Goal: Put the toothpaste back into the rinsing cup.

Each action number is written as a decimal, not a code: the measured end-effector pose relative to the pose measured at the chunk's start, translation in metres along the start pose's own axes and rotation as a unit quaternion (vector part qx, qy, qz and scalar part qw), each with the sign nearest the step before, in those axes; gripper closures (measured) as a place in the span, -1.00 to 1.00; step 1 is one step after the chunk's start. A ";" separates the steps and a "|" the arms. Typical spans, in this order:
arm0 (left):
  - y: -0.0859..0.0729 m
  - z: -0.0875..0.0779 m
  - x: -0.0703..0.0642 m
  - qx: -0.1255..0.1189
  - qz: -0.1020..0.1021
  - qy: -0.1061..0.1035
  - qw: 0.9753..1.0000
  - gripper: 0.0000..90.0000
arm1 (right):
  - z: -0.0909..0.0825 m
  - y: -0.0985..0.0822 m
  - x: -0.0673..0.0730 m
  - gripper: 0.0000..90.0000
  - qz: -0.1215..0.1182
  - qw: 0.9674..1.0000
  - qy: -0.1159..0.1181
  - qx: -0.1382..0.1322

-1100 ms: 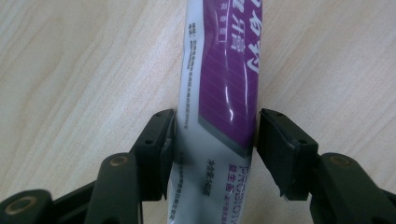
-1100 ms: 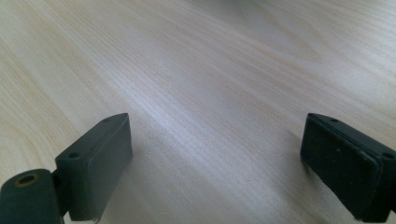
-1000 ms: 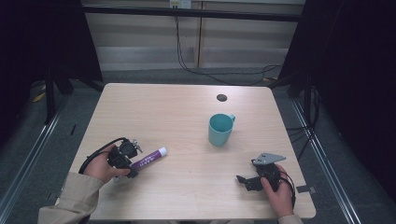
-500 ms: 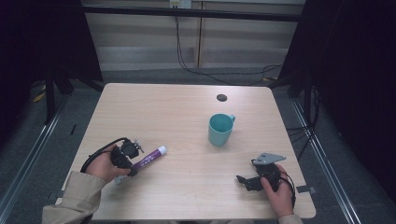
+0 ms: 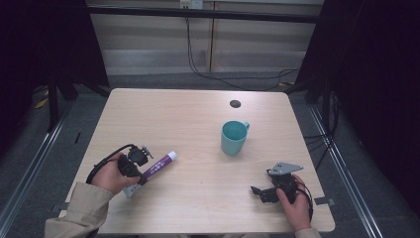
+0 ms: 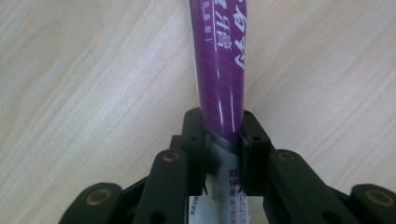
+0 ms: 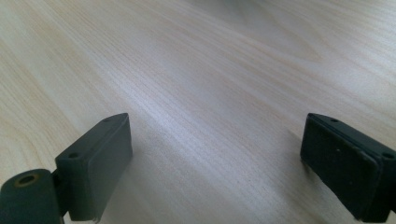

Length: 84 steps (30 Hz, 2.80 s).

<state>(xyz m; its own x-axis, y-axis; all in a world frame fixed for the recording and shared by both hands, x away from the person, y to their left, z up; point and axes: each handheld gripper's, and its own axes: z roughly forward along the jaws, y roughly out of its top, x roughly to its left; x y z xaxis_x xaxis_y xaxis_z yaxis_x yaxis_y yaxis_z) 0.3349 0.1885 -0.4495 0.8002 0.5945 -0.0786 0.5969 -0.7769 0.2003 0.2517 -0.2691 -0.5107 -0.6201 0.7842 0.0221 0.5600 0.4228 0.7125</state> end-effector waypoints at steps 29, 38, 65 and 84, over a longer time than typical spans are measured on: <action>0.042 -0.031 -0.043 -0.023 0.068 -0.019 0.997 0.69 | -0.009 0.048 0.017 -0.62 -0.103 0.992 0.057 0.036; 0.058 -0.030 -0.060 -0.024 0.094 -0.027 0.995 0.69 | -0.010 0.088 0.030 -0.58 -0.159 0.983 0.090 0.029; 0.088 -0.019 -0.098 -0.020 0.162 -0.048 0.985 0.69 | 0.007 0.144 0.063 -0.57 -0.249 0.957 0.144 0.039; 0.102 -0.019 -0.113 -0.031 0.194 -0.064 0.978 0.68 | 0.012 0.147 0.070 -0.37 -0.269 0.950 0.153 0.040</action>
<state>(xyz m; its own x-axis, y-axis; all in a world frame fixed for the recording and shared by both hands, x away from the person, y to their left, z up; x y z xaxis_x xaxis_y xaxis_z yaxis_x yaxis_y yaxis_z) 0.3047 0.0457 -0.4018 0.9692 0.2225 -0.1056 0.2443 -0.9227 0.2981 0.2971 -0.1463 -0.4125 -0.9525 0.2805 -0.1188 0.1487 0.7684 0.6224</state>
